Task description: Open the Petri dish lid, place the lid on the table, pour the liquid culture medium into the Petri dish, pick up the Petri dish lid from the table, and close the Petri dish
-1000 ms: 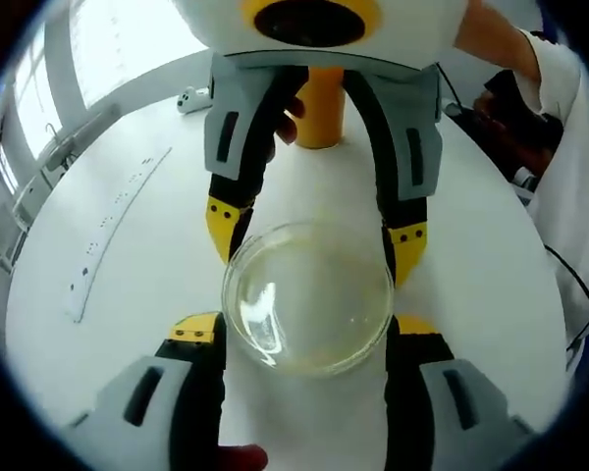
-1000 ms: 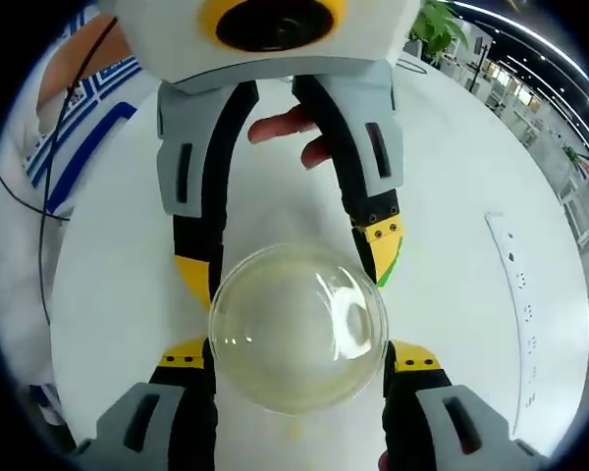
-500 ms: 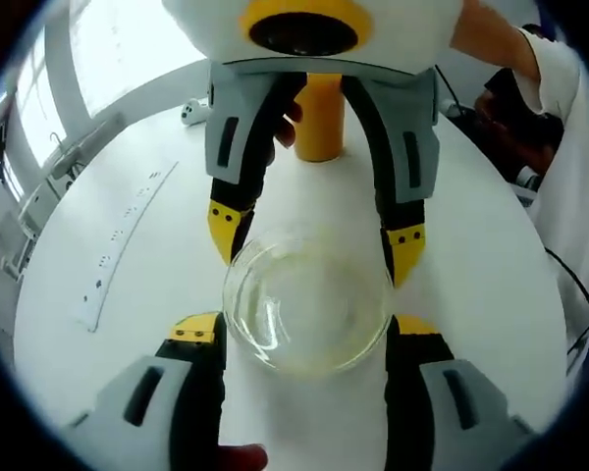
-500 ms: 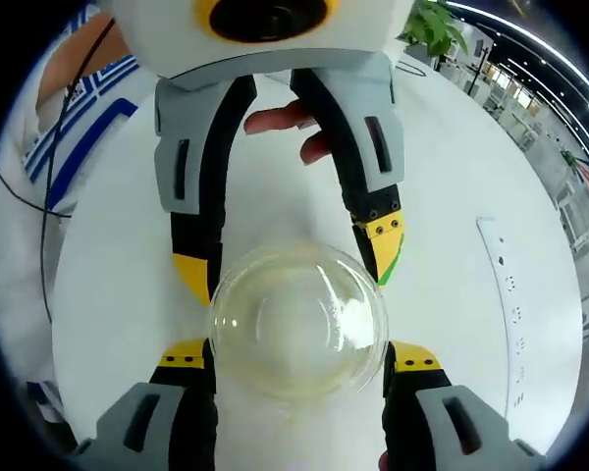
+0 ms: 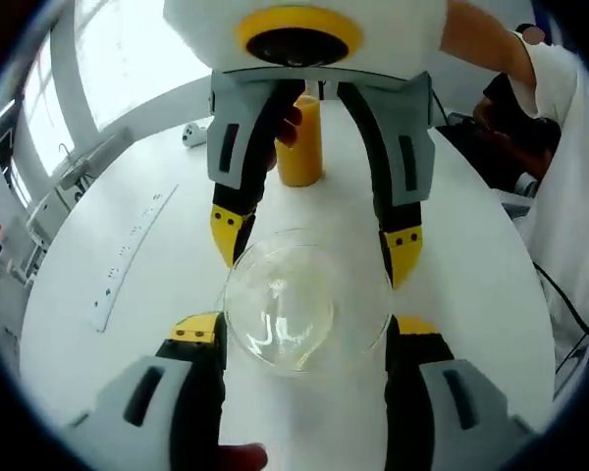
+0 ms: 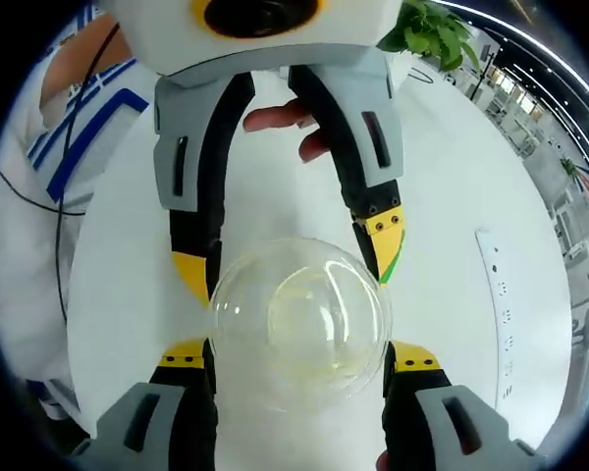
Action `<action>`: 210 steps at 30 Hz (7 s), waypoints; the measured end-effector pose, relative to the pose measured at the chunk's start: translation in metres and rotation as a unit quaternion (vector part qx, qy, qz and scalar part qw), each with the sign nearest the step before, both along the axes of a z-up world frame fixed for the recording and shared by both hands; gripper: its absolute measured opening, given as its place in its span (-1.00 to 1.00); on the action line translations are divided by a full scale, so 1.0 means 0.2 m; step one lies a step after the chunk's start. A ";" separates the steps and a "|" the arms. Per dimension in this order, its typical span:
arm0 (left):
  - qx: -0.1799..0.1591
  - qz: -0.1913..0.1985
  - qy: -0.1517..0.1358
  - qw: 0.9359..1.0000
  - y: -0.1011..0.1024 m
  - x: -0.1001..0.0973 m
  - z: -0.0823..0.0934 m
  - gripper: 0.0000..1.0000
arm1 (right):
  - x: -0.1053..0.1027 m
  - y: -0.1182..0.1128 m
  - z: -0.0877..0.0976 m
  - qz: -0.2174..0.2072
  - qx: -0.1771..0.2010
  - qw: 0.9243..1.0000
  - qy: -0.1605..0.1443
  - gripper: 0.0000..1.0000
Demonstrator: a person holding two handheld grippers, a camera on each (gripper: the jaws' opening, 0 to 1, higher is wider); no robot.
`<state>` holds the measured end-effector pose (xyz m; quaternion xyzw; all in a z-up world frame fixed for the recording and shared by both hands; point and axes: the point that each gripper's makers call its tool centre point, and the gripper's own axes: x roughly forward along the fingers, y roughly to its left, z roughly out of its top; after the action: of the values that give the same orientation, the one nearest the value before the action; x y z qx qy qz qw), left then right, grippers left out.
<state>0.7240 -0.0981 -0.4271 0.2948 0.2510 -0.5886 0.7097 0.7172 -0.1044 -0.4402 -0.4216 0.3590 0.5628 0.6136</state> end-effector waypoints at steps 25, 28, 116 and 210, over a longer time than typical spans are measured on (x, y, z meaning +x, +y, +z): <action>-0.030 0.004 0.004 1.000 -0.08 -0.52 -0.03 0.12 | -0.37 -0.02 -0.04 0.001 -0.024 1.000 0.011 0.27; -0.034 0.007 0.007 0.999 -0.04 -0.50 -0.05 0.12 | -0.38 -0.02 -0.07 0.003 -0.023 1.000 0.014 0.27; -0.289 0.185 -0.146 0.928 0.24 -0.53 0.39 -0.02 | -0.38 -0.15 0.40 -0.134 0.364 0.911 -0.142 0.21; -0.341 0.578 -0.334 0.662 1.26 -0.84 0.46 -0.06 | -0.28 -1.30 0.88 -0.455 0.527 0.633 -0.339 0.05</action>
<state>0.5554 0.1544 -0.3342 0.0050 -0.1014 0.0336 0.9943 0.6613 -0.3638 -0.2639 0.0284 -0.0857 0.1233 0.9883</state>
